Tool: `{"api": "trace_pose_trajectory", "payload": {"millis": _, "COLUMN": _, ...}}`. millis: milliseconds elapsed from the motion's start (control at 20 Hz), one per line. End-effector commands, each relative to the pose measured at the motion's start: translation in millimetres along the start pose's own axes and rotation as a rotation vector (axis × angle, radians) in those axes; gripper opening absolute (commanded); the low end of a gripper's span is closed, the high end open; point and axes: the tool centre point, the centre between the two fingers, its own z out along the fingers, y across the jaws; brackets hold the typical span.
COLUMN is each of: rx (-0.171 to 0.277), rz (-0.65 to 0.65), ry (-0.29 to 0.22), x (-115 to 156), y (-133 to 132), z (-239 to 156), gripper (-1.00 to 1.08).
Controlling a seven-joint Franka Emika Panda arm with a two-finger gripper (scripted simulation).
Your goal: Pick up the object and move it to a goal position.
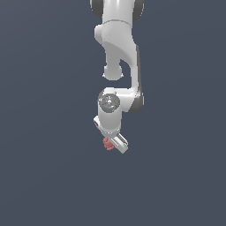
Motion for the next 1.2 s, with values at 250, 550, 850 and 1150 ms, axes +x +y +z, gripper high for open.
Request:
{"api": "trace_pose_trajectory", "payload": {"millis": 250, "rx": 0.000, "rz": 0.000, "ry": 0.000, "x": 3, "y": 2, "z": -6, "gripper": -1.00}}
{"api": "trace_pose_trajectory", "payload": {"millis": 550, "rx": 0.000, "rz": 0.000, "ry": 0.000, "x": 21, "y": 12, "z": -34, "gripper": -1.00}}
{"api": "trace_pose_trajectory", "payload": {"millis": 850, "rx": 0.000, "rz": 0.000, "ry": 0.000, "x": 50, "y": 28, "z": -82, "gripper": -1.00}}
{"api": "trace_pose_trajectory", "payload": {"millis": 1150, "rx": 0.000, "rz": 0.000, "ry": 0.000, "x": 85, "y": 47, "z": -138, "gripper": -1.00}}
